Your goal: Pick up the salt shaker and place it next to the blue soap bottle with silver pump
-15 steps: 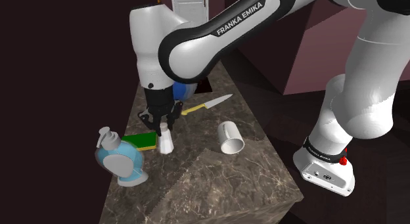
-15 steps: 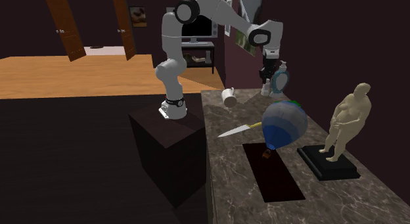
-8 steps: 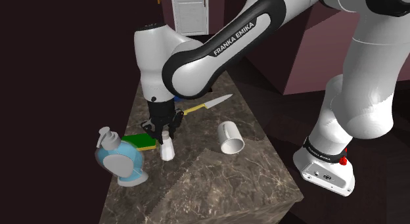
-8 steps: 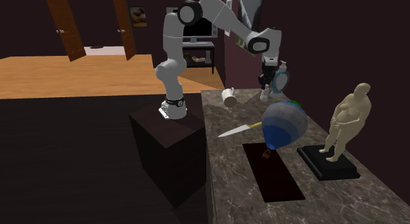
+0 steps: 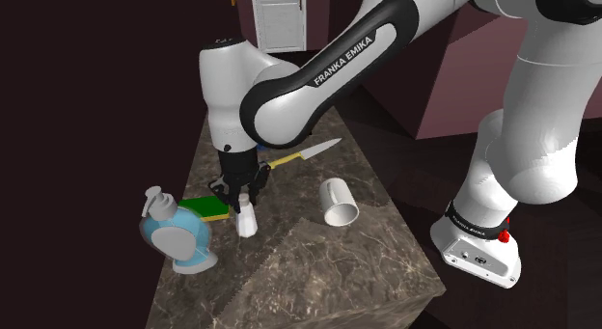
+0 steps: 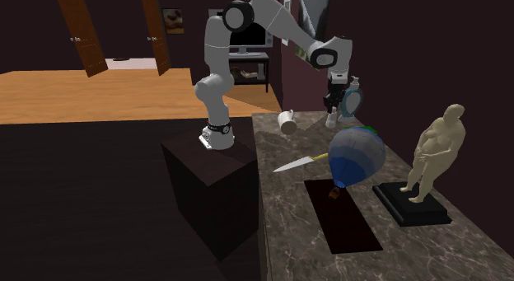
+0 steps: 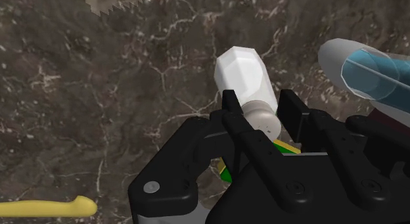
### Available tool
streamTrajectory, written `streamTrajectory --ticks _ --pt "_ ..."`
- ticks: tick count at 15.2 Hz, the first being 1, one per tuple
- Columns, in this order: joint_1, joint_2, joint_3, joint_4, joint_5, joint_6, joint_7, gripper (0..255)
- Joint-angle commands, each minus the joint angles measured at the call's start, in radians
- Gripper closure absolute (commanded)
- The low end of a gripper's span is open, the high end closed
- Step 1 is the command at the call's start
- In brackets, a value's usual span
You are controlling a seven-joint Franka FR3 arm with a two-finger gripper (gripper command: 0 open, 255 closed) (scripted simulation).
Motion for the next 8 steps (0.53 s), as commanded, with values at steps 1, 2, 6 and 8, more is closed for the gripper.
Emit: streamTrajectory --ticks 1,2,6,8 --pt "0.000 0.000 0.000 0.000 0.000 0.000 0.000 0" --pt "0.000 0.000 0.000 0.000 0.000 0.000 0.000 0" --pt "0.000 0.000 0.000 0.000 0.000 0.000 0.000 0" --pt "-0.006 -0.036 0.000 0.026 0.014 -0.061 -0.010 0"
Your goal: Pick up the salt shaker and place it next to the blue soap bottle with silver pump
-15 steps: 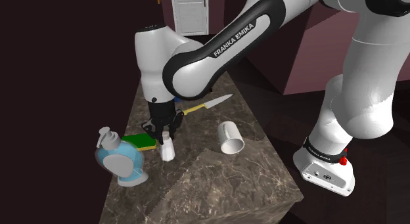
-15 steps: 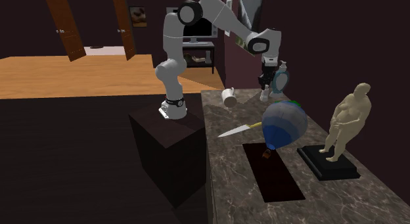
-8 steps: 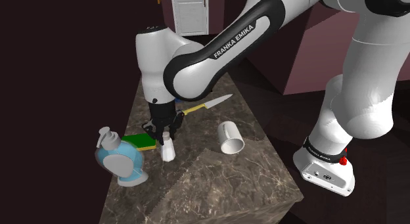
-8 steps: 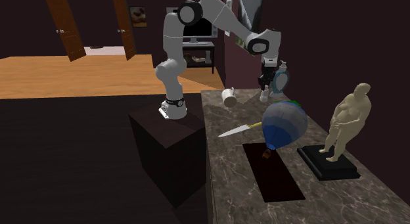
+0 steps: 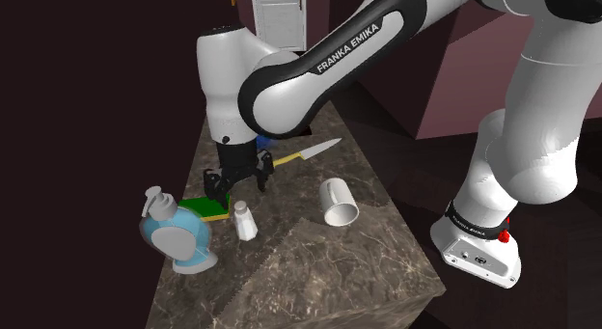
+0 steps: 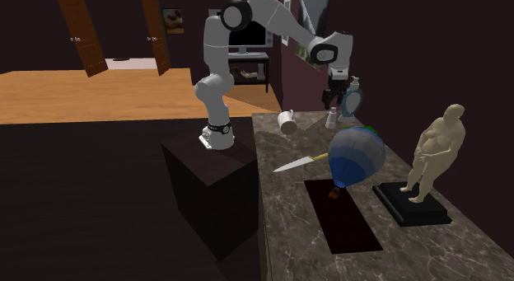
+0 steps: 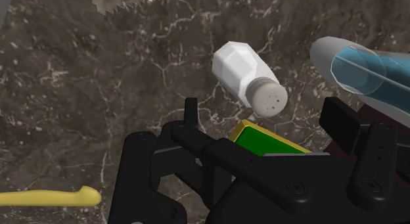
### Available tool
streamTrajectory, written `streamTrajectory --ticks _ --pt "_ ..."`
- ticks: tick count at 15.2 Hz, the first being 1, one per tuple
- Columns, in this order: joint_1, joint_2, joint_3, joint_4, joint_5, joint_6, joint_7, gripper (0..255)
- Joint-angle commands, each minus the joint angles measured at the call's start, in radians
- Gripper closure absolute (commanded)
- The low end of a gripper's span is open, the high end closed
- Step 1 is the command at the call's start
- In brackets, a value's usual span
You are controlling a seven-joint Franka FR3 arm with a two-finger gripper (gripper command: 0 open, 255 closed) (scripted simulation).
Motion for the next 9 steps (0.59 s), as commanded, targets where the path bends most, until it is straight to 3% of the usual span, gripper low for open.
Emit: streamTrajectory --ticks 1,9 --pt "-0.006 -0.027 -0.002 0.025 0.010 -0.052 -0.010 0" --pt "-0.008 -0.039 -0.002 0.038 0.014 -0.077 -0.013 0"
